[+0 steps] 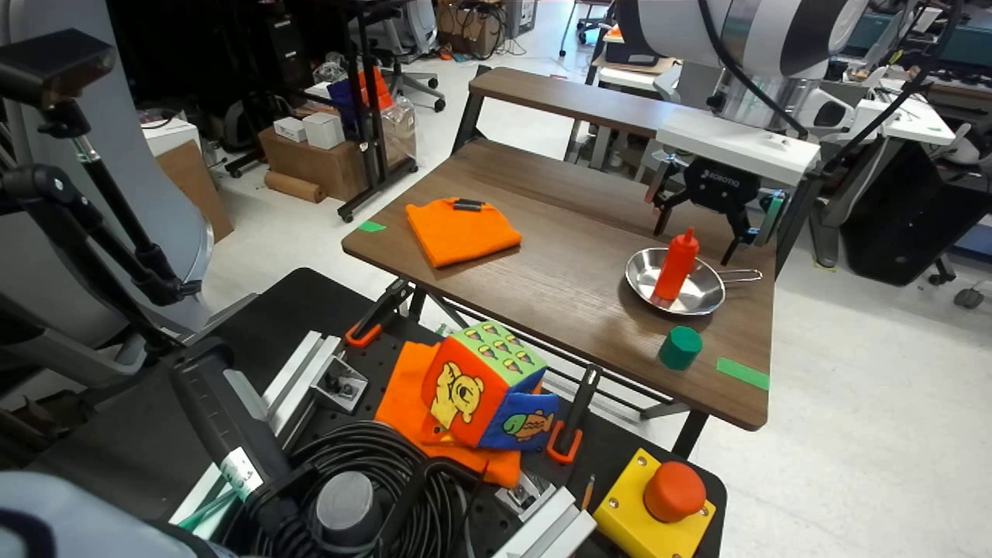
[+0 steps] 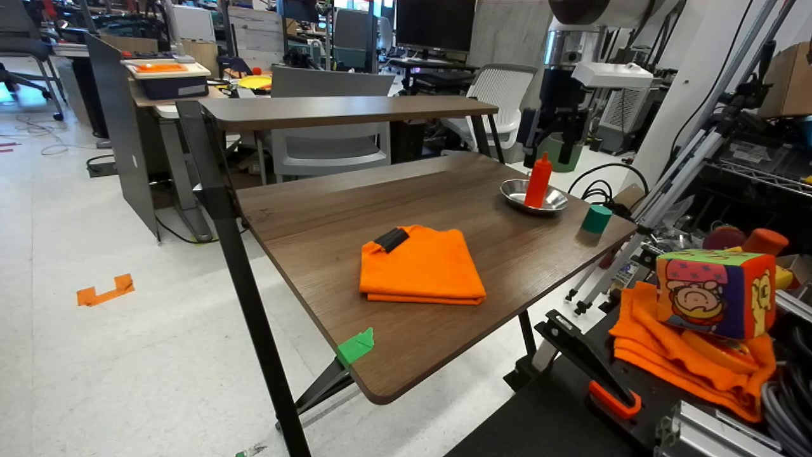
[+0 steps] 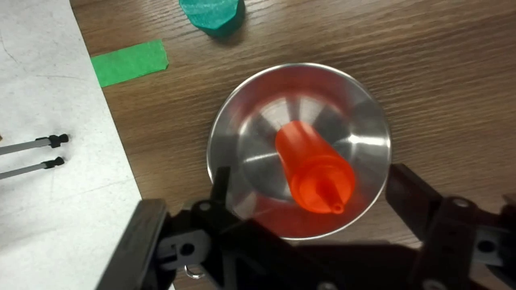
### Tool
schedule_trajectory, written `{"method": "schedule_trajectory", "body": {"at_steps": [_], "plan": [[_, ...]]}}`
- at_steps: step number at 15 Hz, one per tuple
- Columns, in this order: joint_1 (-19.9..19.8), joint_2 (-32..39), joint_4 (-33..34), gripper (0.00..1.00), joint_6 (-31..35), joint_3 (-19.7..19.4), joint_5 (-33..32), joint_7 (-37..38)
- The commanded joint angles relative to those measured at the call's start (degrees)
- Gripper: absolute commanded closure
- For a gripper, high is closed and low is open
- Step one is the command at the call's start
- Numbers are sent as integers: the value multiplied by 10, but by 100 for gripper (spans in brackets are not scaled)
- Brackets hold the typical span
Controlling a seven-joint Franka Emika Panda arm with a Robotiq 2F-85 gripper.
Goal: Take the ketchup bottle off the pan
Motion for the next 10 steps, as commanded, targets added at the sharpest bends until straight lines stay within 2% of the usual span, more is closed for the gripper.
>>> {"method": "schedule_trajectory", "body": {"at_steps": [1,3,9,10], "plan": [[6,27,26,29,2,-3,-23,29],[8,32,31,39,-2,-5,-28,46],[11,19,34,86,-31,-4,-33,71],[10,16,35,87,-36,-3,-31,72]]}}
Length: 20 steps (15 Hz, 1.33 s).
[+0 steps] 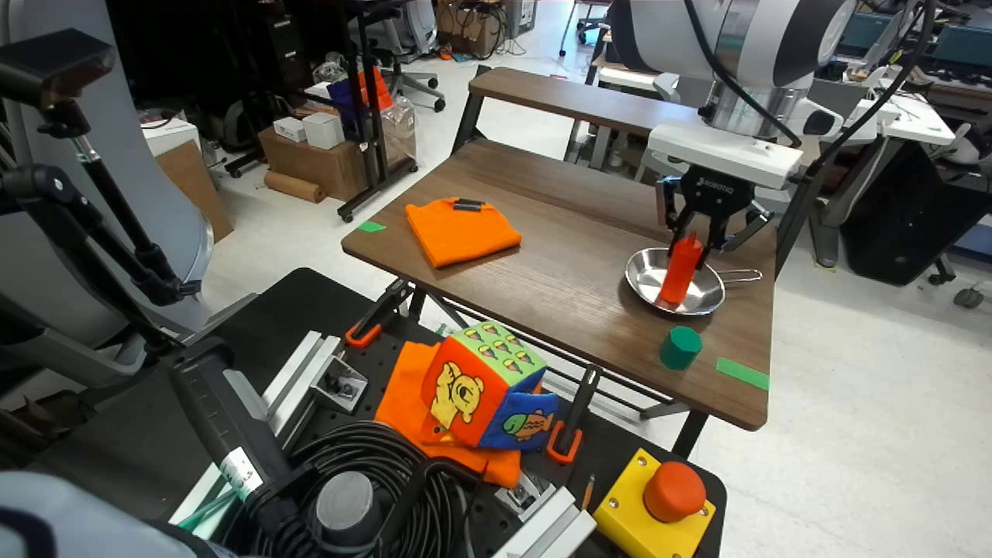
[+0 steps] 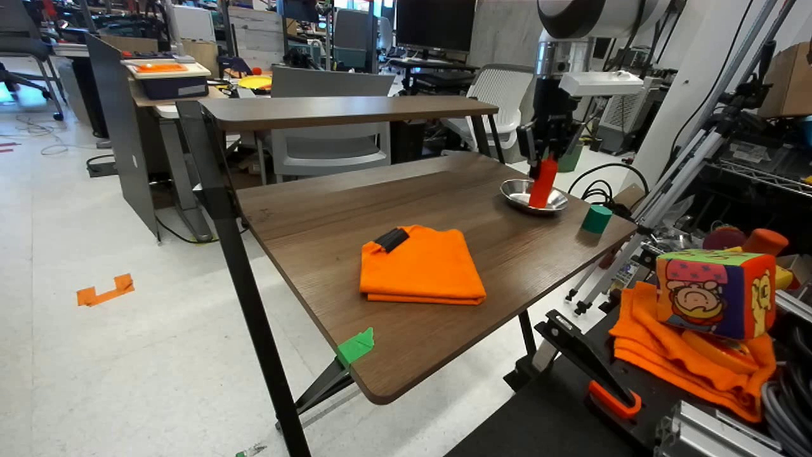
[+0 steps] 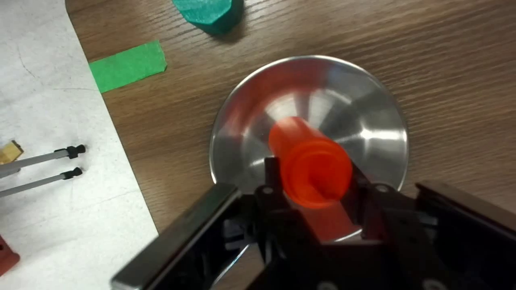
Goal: Take the ketchup bottle off the pan
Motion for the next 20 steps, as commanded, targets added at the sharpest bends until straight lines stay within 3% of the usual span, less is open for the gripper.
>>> {"method": "schedule_trajectory", "body": {"at_steps": [1,6,10,16,20], "plan": [[3,-24,13,87,-39,-1,2,18],[-25,-64,50,87,-74,13,55,7],[-40,-51,116,87,-92,15,103,15],[-35,49,239,87,-86,9,128,92],[-35,142,344,87,-119,0,117,151]]}}
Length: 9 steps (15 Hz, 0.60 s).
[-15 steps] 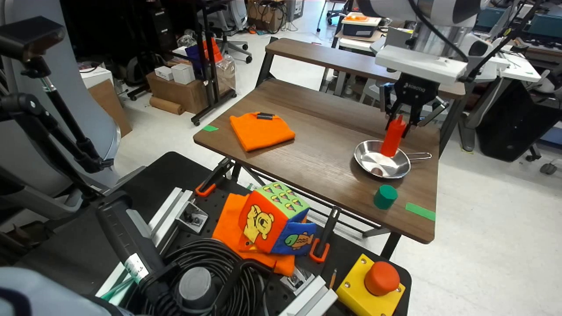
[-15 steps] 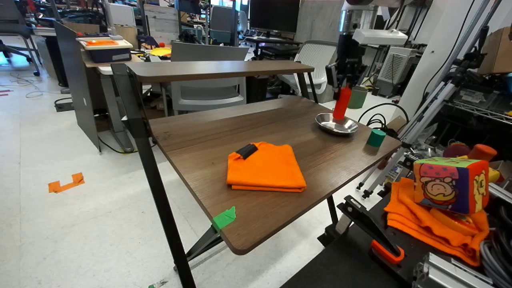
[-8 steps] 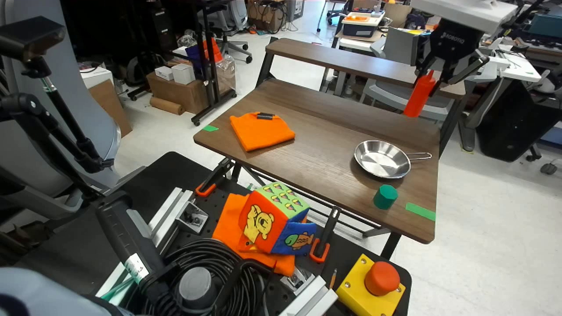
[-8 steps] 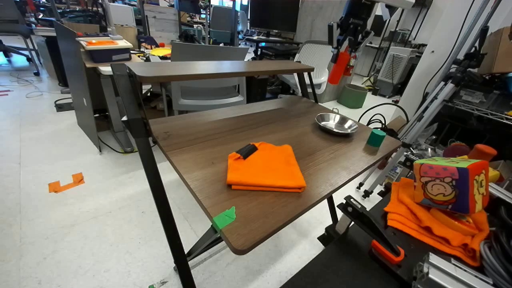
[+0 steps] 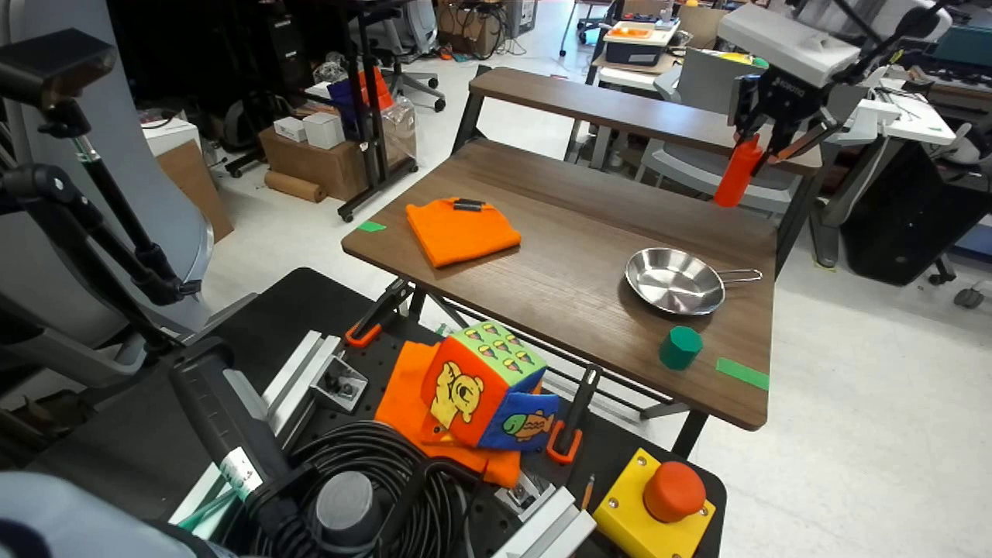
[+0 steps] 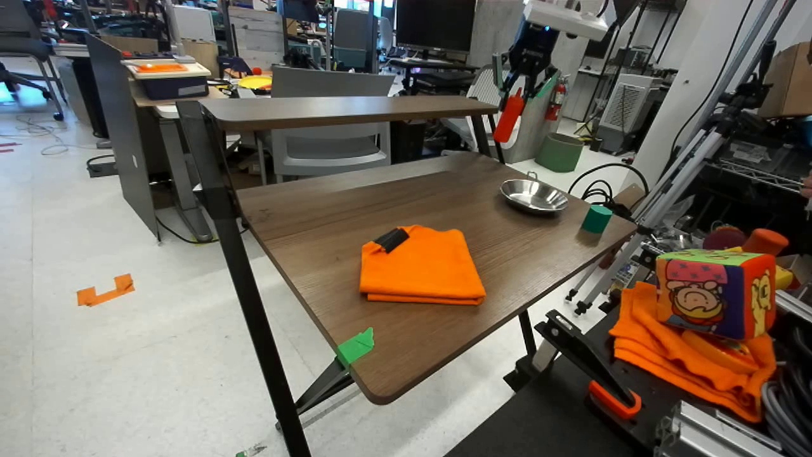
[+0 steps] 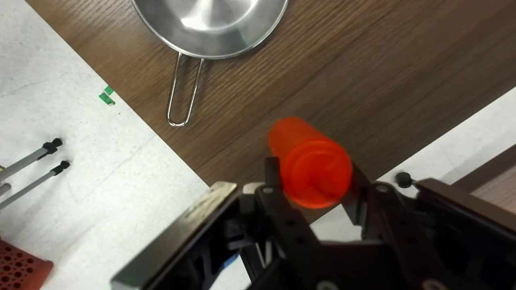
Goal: Take the ketchup bottle off the pan
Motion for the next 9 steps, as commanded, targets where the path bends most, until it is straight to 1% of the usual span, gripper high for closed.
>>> {"method": "schedule_trajectory", "body": {"at_steps": [1,5,9], "plan": [[-8,99,127,87,-54,-2,2,43],[-22,175,218,87,-114,1,3,55],[-29,221,281,87,-153,-3,-4,65]]}}
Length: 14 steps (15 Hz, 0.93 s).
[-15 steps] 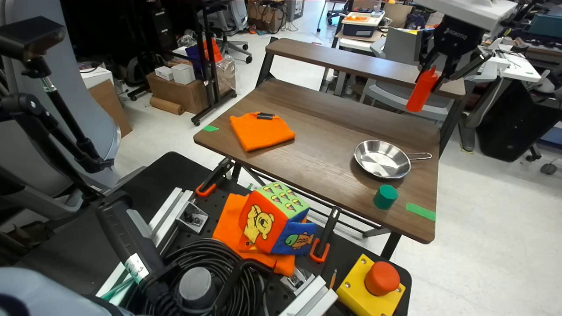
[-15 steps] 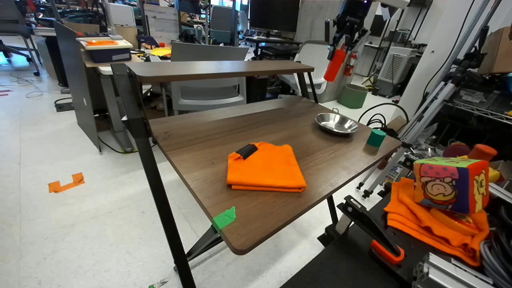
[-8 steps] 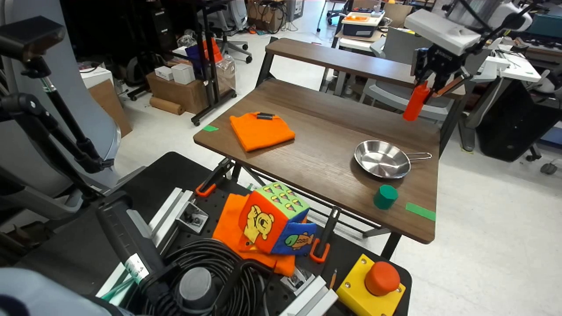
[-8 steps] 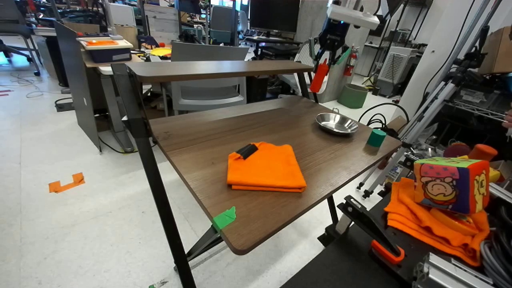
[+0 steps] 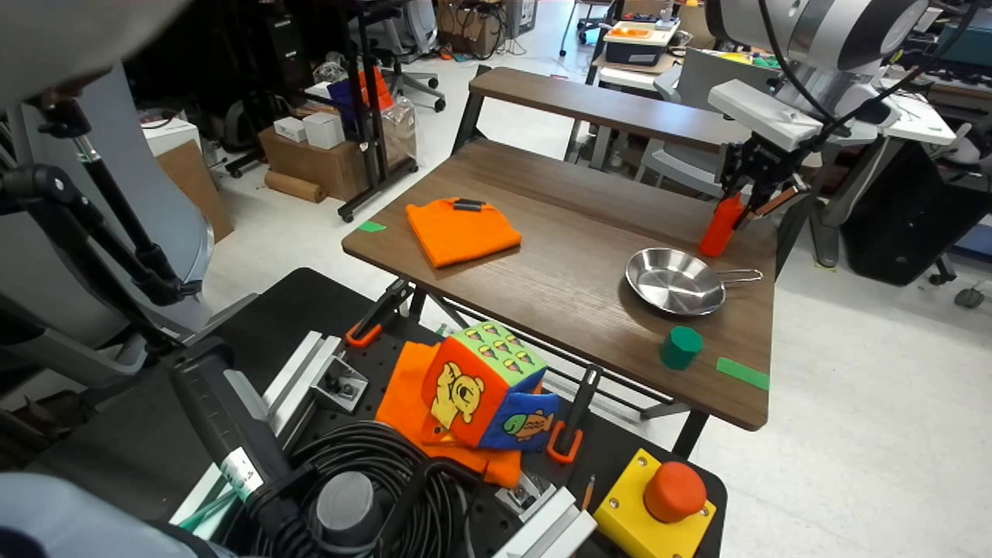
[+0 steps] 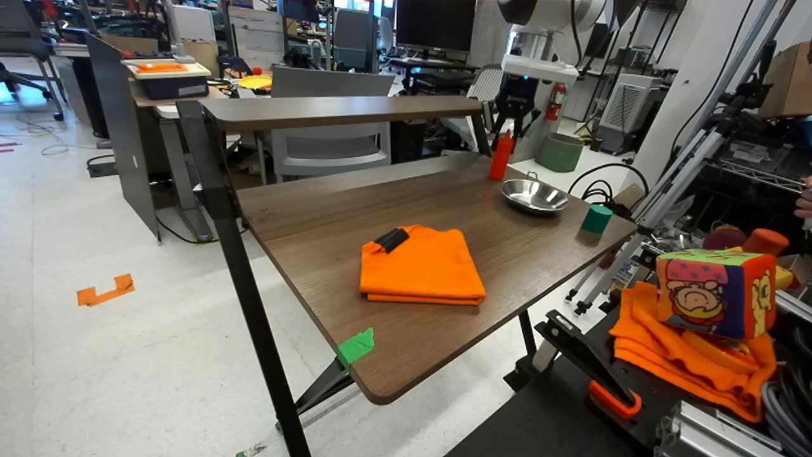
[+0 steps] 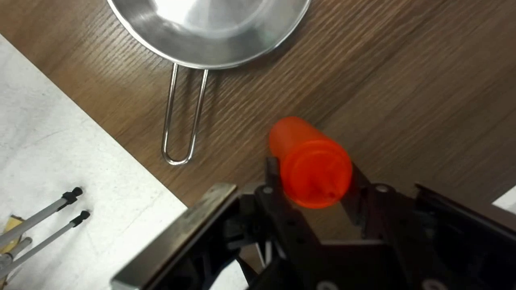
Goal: Take the ketchup bottle off the pan
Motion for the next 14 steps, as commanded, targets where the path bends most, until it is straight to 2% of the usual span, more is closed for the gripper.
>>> {"method": "schedule_trajectory", "body": {"at_steps": [1,3,4,5,9,10,12,14], "plan": [[-11,52,92,87,-51,-2,-5,18],[-15,62,115,87,-69,-3,-8,24],[-16,66,124,54,-78,-4,-10,26],[-17,69,132,34,-85,-5,-11,28],[-10,25,102,6,-76,-10,-8,17],[-8,2,83,1,-65,-10,-9,8],[0,-56,31,0,-44,-11,-17,-21],[5,-108,-29,0,11,-10,-29,-76]]}}
